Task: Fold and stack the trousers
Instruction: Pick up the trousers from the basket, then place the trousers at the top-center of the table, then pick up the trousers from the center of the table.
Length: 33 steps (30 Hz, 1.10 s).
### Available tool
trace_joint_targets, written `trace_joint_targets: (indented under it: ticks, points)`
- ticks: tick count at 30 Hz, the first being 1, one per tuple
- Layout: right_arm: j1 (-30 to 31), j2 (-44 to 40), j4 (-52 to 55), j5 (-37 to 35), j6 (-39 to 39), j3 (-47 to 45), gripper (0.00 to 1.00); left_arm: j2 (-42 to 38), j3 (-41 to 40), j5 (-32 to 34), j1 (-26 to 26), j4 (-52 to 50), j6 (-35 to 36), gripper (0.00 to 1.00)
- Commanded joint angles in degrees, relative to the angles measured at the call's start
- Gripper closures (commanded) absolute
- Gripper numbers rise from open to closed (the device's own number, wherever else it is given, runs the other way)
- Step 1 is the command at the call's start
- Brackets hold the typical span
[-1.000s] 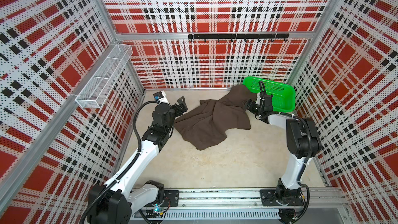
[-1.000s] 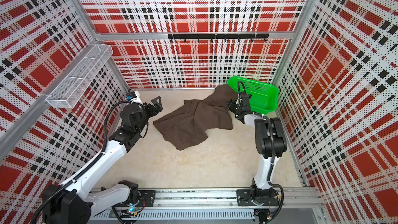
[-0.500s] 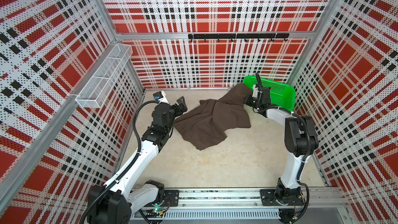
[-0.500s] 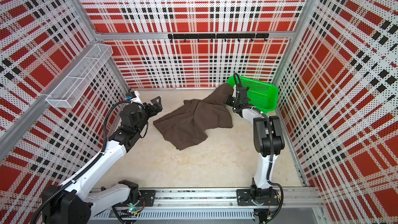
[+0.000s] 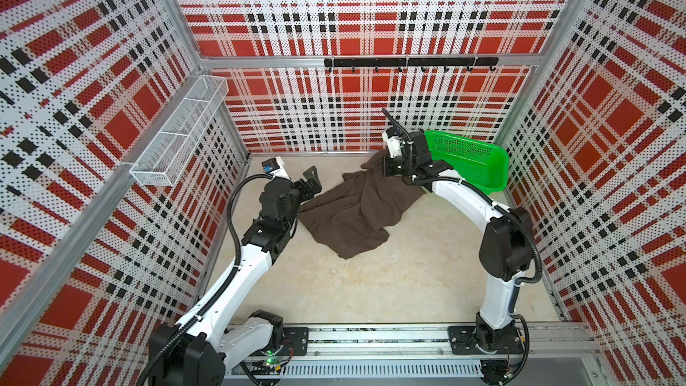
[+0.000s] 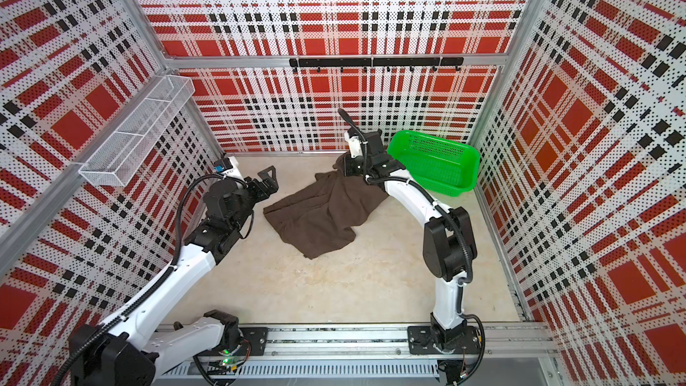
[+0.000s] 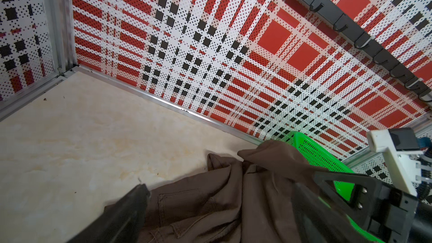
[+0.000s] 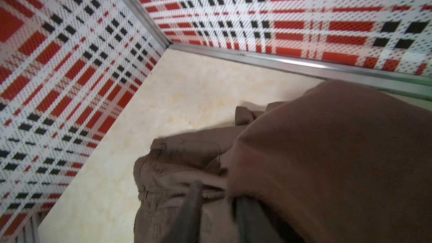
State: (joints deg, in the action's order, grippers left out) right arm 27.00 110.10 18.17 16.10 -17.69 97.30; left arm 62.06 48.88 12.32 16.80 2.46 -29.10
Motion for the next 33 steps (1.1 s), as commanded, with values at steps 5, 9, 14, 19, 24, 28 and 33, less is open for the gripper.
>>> trace_joint_targets:
  ticks: [5,9,14,19,24,28,33]
  points:
    - [-1.2,-8.7,5.8,-9.5,2.0,-6.5,0.10,1.6,1.3,-2.6,0.3,-5.8,2.6,0.02]
    - [-1.3,-16.6,5.2,-13.9,0.5,-10.6,0.01,4.5,2.9,-1.7,5.1,-8.2,6.0,0.02]
    - [-1.4,-24.0,6.9,-18.1,-1.5,-13.6,0.00,9.6,5.2,1.9,11.7,-12.7,7.7,0.02]
    - [3.3,-28.2,6.7,-22.5,6.9,-18.5,0.06,6.6,2.5,7.4,11.9,-14.0,2.5,0.02]
    - [15.1,-30.5,-1.5,-27.6,26.5,-29.6,0.11,-7.3,-4.4,10.1,9.2,-8.6,-2.7,0.02]
    - [22.3,-28.4,-6.4,-27.6,38.5,-34.5,0.12,-18.0,-7.0,13.8,7.1,-7.0,-4.6,0.02]
    - [30.4,-20.2,-5.0,-25.7,46.5,-31.7,0.08,-26.2,-6.9,17.8,5.2,-9.2,-5.8,0.02]
